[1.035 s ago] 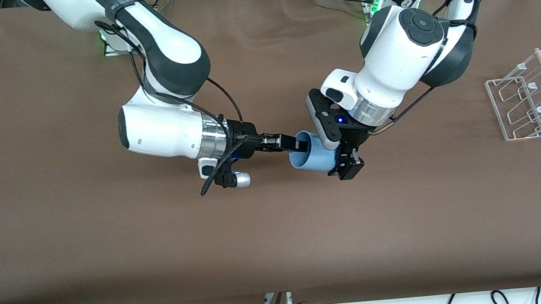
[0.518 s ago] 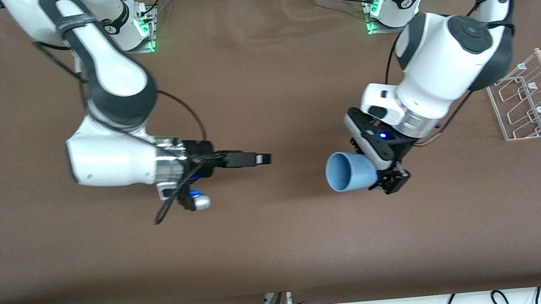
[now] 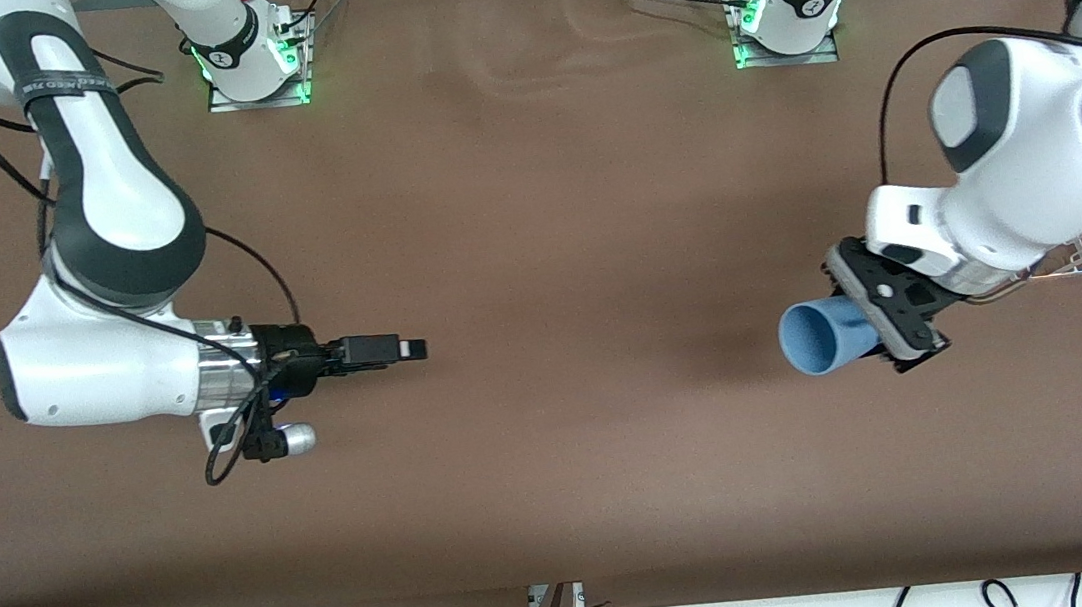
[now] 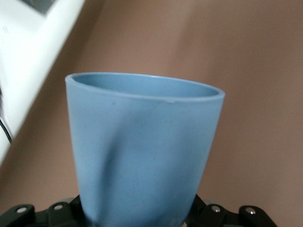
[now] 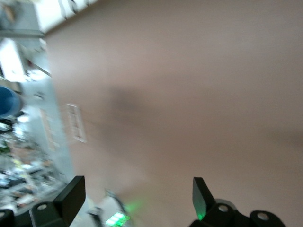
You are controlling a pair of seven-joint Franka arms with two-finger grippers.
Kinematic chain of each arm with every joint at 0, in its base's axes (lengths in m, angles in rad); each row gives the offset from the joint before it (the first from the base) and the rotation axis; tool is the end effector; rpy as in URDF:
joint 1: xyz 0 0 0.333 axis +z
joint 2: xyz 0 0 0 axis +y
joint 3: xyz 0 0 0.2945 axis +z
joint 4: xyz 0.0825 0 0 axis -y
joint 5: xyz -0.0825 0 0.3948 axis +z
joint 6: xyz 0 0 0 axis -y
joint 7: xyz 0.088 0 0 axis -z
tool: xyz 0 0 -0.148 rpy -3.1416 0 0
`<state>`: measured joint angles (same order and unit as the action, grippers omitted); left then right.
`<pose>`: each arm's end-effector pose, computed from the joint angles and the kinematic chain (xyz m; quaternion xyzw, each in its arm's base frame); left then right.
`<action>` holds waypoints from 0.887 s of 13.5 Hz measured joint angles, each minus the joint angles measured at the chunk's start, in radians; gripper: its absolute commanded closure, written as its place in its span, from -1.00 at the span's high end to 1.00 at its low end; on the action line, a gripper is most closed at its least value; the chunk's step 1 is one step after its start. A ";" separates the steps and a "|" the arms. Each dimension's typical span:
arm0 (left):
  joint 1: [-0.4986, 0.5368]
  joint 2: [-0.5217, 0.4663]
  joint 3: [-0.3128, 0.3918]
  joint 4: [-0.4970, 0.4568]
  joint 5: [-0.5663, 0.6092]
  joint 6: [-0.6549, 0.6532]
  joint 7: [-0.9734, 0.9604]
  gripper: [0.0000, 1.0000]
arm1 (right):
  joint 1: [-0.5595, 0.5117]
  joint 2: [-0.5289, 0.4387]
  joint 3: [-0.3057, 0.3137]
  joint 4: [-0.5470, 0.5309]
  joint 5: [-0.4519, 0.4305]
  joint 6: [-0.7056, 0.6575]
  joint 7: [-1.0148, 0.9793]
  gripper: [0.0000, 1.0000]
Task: Transfer cup to left arm and place on rack
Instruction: 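Carry the cup with the left gripper while the right gripper withdraws, then lower the cup onto the wire rack with the left gripper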
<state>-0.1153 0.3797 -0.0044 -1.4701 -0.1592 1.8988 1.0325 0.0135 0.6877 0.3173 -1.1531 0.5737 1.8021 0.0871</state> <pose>0.6766 -0.0989 0.4044 0.8487 -0.5228 0.0557 0.0581 0.6995 0.2485 0.3813 -0.9292 -0.0155 0.0771 0.3611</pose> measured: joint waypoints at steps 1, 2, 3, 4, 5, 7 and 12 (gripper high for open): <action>0.023 -0.002 0.020 0.000 0.000 -0.069 0.001 -1.00 | -0.018 -0.004 -0.021 -0.001 -0.054 -0.024 -0.052 1.00; 0.043 -0.003 0.049 0.000 0.000 -0.143 0.001 -1.00 | -0.034 -0.009 -0.051 -0.002 -0.108 -0.055 -0.110 1.00; 0.057 -0.003 0.085 -0.001 0.000 -0.216 -0.001 -1.00 | -0.053 -0.017 -0.072 -0.005 -0.165 -0.093 -0.176 1.00; 0.067 -0.003 0.125 -0.003 0.000 -0.297 -0.007 -1.00 | -0.072 -0.028 -0.082 -0.007 -0.238 -0.126 -0.237 1.00; 0.072 -0.003 0.165 -0.007 0.013 -0.380 -0.016 -1.00 | -0.085 -0.040 -0.084 -0.011 -0.321 -0.142 -0.276 1.00; 0.080 -0.003 0.210 -0.023 0.128 -0.499 -0.030 -1.00 | -0.089 -0.078 -0.084 -0.028 -0.441 -0.146 -0.294 1.00; 0.092 0.009 0.216 -0.069 0.455 -0.681 -0.056 -1.00 | -0.094 -0.252 -0.174 -0.079 -0.564 -0.148 -0.296 1.00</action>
<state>-0.0237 0.3888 0.2118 -1.5395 0.2961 1.2183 0.9765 -0.0807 0.4358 0.1437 -1.2321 0.0101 1.6539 -0.2094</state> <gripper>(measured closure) 0.322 0.000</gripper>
